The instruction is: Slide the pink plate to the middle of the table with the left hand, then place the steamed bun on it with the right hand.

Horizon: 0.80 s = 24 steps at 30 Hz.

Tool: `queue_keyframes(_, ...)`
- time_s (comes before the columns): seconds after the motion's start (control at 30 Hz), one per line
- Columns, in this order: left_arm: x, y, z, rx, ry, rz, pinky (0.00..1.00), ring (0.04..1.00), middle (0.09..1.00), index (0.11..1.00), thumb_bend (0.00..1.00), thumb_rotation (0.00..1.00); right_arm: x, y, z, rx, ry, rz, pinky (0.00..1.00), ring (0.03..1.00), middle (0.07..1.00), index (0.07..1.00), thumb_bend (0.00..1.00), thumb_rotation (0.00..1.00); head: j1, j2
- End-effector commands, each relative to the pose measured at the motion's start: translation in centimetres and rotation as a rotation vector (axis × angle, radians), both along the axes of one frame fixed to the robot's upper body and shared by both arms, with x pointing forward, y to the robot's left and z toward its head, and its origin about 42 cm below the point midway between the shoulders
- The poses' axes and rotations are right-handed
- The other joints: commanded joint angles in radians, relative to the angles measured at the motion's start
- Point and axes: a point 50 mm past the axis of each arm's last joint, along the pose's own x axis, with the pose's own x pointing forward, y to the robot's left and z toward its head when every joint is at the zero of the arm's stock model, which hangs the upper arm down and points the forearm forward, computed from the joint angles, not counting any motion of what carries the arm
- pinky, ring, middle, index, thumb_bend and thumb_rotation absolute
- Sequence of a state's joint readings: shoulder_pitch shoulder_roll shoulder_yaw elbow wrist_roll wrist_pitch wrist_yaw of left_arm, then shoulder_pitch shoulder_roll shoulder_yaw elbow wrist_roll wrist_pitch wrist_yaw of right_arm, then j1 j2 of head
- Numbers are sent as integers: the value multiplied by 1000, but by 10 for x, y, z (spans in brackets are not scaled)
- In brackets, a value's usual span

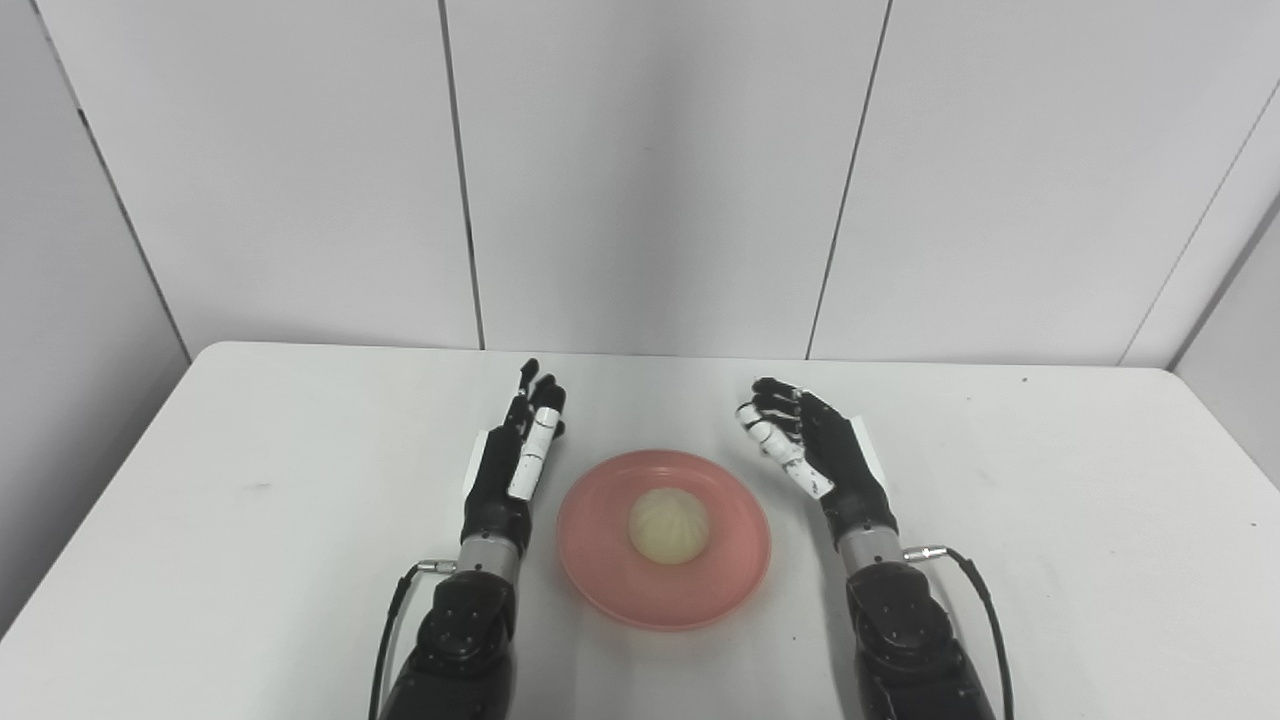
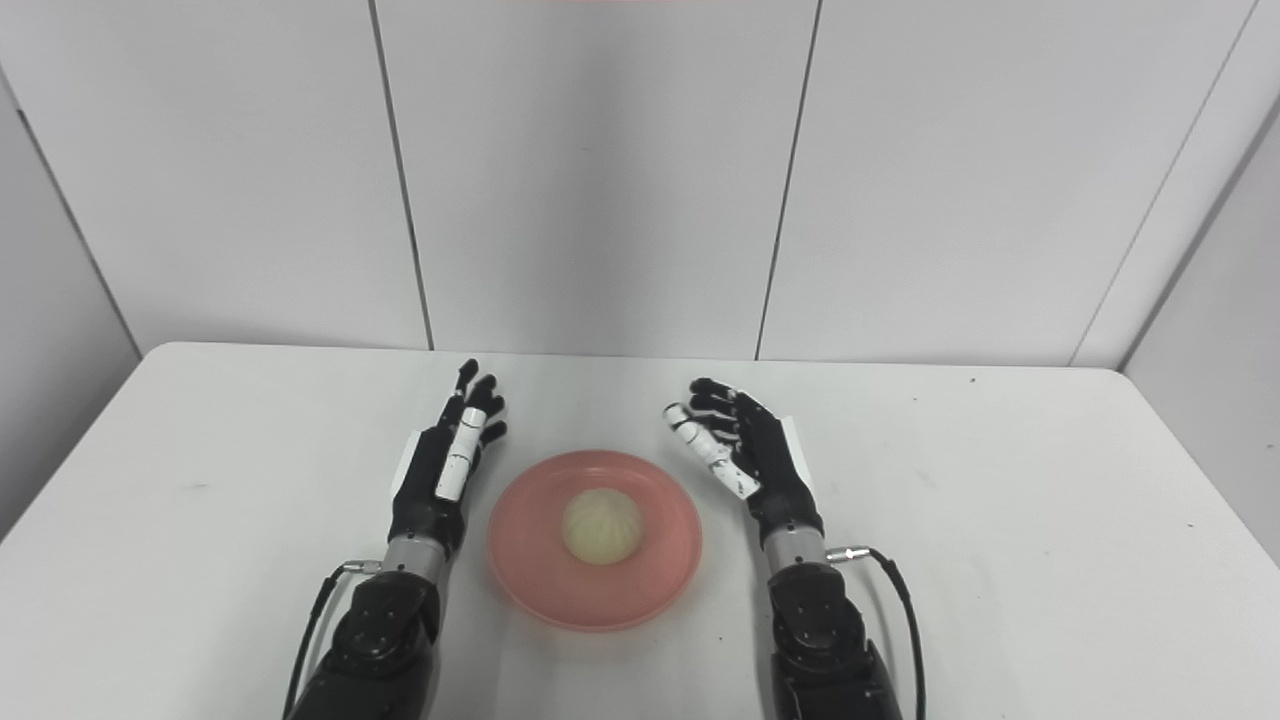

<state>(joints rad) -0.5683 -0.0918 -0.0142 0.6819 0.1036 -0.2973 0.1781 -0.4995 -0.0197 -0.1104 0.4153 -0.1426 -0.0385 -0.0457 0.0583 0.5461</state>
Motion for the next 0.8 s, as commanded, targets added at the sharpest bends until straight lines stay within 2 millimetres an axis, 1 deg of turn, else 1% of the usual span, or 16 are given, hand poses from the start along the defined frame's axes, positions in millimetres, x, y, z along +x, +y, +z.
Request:
queue_keyframes(0.0, -13, -1, -22, 42, 15, 55, 987, 989, 993, 978, 722, 991, 10, 0, 19, 59, -88, -3, 896, 914, 946, 921, 716, 960, 2, 0)
queue_keyframes(0.07, -14, -1, -23, 50, 12, 79, 998, 999, 999, 997, 714, 999, 10, -1, 12, 73, -75, 1, 973, 976, 990, 970, 739, 994, 3, 1)
queue_keyframes(0.1, -15, -2, -24, 47, 12, 91, 1000, 1000, 1000, 999, 716, 1000, 10, -2, 9, 80, -68, 7, 992, 992, 997, 988, 746, 998, 3, 2)
queue_keyframes(0.27, -15, 0, -26, 37, 24, 109, 1000, 1000, 1000, 1000, 716, 1000, 8, -3, -2, 67, -52, 27, 1000, 1000, 1000, 988, 778, 1000, 7, 3)
queue_keyframes(0.33, -14, 1, -26, 38, 24, 109, 1000, 1000, 1000, 1000, 714, 1000, 8, -3, -4, 60, -54, 31, 1000, 1000, 1000, 984, 764, 1000, 7, 3)
queue_keyframes(0.43, -13, 3, -25, 23, 52, 98, 1000, 1000, 1000, 1000, 739, 1000, 7, -3, -8, 43, -59, 32, 1000, 1000, 1000, 981, 742, 1000, 8, 3)
queue_keyframes(0.5, -13, 4, -25, 13, 68, 88, 1000, 1000, 1000, 1000, 760, 1000, 7, -3, -10, 32, -56, 34, 1000, 1000, 1000, 982, 746, 1000, 7, 3)
queue_keyframes(0.6, -12, 5, -24, 10, 76, 86, 1000, 1000, 1000, 995, 786, 1000, 7, -3, -12, 27, -54, 35, 1000, 1000, 1000, 983, 778, 1000, 7, 3)
queue_keyframes(0.77, -12, 5, -22, -12, 84, 87, 1000, 1000, 1000, 1000, 742, 1000, 6, -3, -14, 24, -46, 26, 1000, 1000, 1000, 981, 805, 1000, 6, 4)
